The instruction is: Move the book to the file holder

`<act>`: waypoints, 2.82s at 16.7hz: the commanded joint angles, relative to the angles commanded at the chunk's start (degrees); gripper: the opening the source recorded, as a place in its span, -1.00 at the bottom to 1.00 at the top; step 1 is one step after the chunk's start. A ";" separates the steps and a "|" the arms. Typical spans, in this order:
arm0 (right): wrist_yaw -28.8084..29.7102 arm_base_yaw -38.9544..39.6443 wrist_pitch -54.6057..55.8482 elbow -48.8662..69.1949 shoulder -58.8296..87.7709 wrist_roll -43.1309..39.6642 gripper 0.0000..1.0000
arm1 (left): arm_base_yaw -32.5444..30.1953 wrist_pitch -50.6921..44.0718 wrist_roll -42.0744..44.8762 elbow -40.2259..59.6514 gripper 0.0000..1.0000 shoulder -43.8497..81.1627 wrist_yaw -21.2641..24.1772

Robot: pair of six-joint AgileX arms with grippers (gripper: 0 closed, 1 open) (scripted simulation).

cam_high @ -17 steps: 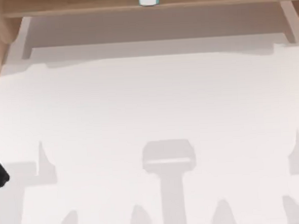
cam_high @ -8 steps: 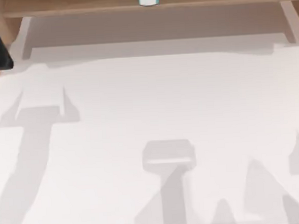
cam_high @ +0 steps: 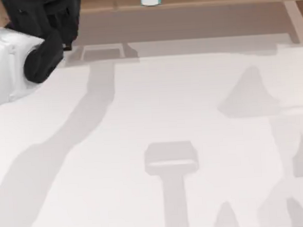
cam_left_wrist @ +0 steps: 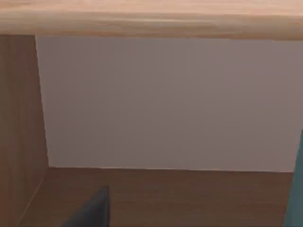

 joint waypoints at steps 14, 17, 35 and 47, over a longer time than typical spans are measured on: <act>0.00 0.00 0.00 0.00 0.00 0.00 1.00 | -8.85 9.96 0.15 20.35 1.00 31.24 -8.38; 0.00 0.00 0.00 0.00 0.00 0.00 1.00 | -8.59 9.38 0.13 22.17 1.00 32.21 -7.97; 0.00 0.00 0.00 0.00 0.00 0.00 1.00 | -7.77 7.70 0.09 26.18 -0.51 34.58 -7.11; 0.00 0.00 0.00 0.00 0.00 0.00 1.00 | -7.97 7.70 0.16 26.19 -1.00 34.48 -7.13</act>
